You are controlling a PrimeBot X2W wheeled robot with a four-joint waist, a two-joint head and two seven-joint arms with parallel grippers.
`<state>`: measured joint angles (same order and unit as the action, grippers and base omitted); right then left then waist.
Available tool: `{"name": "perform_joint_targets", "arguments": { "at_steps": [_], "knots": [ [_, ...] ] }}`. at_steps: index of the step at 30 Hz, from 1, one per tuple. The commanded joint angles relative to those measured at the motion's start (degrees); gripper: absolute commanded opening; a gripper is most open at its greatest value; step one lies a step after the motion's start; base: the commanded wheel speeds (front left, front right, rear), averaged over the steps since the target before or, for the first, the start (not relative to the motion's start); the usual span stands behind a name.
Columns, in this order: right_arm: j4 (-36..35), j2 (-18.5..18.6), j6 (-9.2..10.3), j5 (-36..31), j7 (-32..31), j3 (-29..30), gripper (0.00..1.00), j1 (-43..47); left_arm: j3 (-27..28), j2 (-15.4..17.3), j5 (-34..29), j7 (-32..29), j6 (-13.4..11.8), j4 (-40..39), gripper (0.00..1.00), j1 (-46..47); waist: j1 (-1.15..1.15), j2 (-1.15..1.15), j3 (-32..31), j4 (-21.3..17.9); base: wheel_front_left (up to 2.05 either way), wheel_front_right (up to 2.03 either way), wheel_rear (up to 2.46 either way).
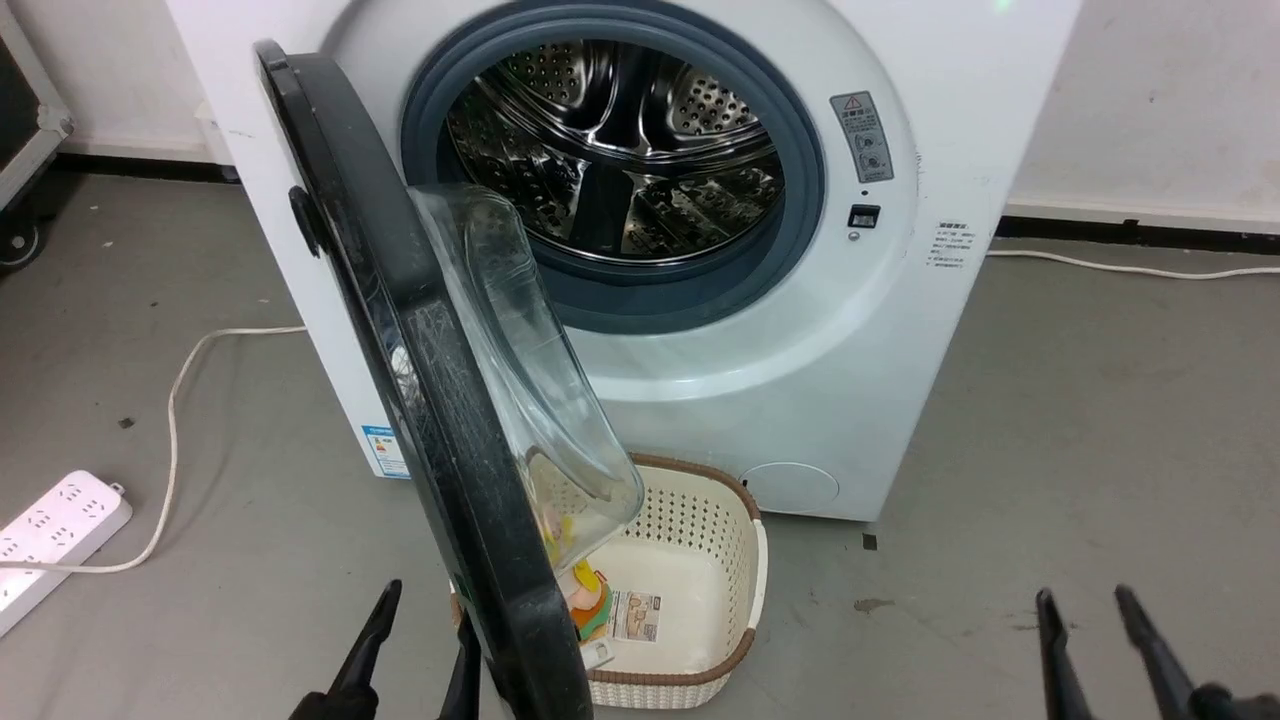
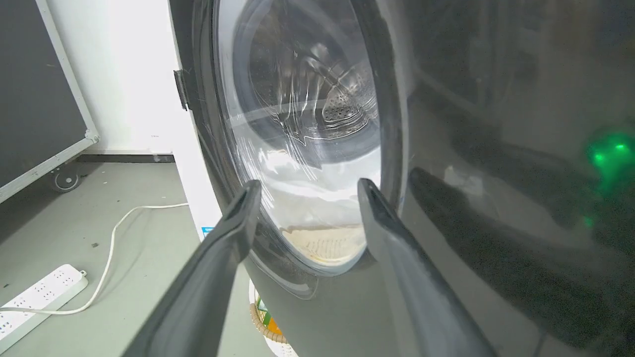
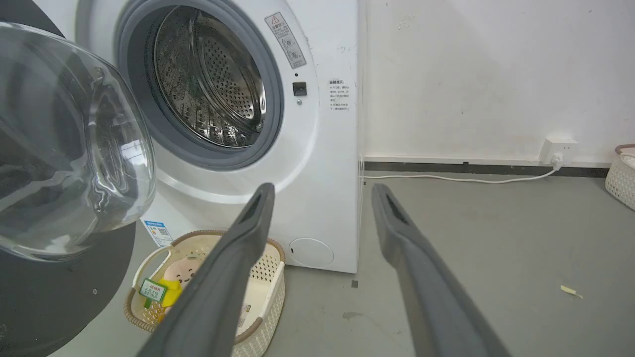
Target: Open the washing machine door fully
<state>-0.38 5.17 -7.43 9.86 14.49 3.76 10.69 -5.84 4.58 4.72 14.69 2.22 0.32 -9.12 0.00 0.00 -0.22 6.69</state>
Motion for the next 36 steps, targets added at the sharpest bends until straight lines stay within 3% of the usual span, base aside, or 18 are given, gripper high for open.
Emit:
{"name": "perform_joint_targets", "arguments": {
  "at_steps": [1,12,13,14,19,28,36],
  "knots": [
    [0.35,-0.87,-0.06,-0.87,0.37,0.11,1.0,1.59,0.32,0.02,-0.09,0.3,0.48,-0.22,1.0,-0.89,0.0,0.0,-0.07,-0.13,0.0,0.0,0.0],
    [1.35,-2.22,-0.06,-2.35,0.5,0.21,1.0,4.28,1.83,-0.51,-0.33,0.3,1.47,-1.76,1.0,-1.9,0.0,0.0,-0.92,0.25,0.0,0.0,0.0],
    [1.06,-2.24,-0.06,-2.19,0.5,0.25,1.0,4.22,2.18,-0.57,-0.36,0.3,1.39,-2.14,0.31,-1.98,0.0,0.0,-0.99,0.3,0.0,0.0,0.0],
    [0.81,-2.25,-0.06,-1.95,0.5,0.24,1.0,4.12,2.61,-0.68,0.14,0.3,1.42,-2.52,0.0,-2.1,0.0,0.0,-1.05,0.35,0.0,0.0,0.0],
    [-0.31,-2.27,-0.06,-1.12,0.5,0.11,1.0,3.5,6.21,-1.23,2.47,0.3,0.97,-7.15,0.0,-1.23,0.0,0.0,-1.33,0.71,0.0,0.0,0.0],
    [-1.21,-2.28,-0.06,-0.46,0.51,0.55,1.0,2.94,13.1,-1.66,5.4,0.3,-2.69,-23.44,0.0,4.95,0.0,0.0,-1.46,0.98,0.0,0.0,0.0],
    [-1.0,-2.29,-0.06,-0.29,0.51,0.75,1.0,2.42,10.71,-1.68,4.63,0.3,-2.26,-30.95,0.0,8.48,0.0,0.0,-1.59,0.96,0.0,0.0,0.0]
  ]
}}
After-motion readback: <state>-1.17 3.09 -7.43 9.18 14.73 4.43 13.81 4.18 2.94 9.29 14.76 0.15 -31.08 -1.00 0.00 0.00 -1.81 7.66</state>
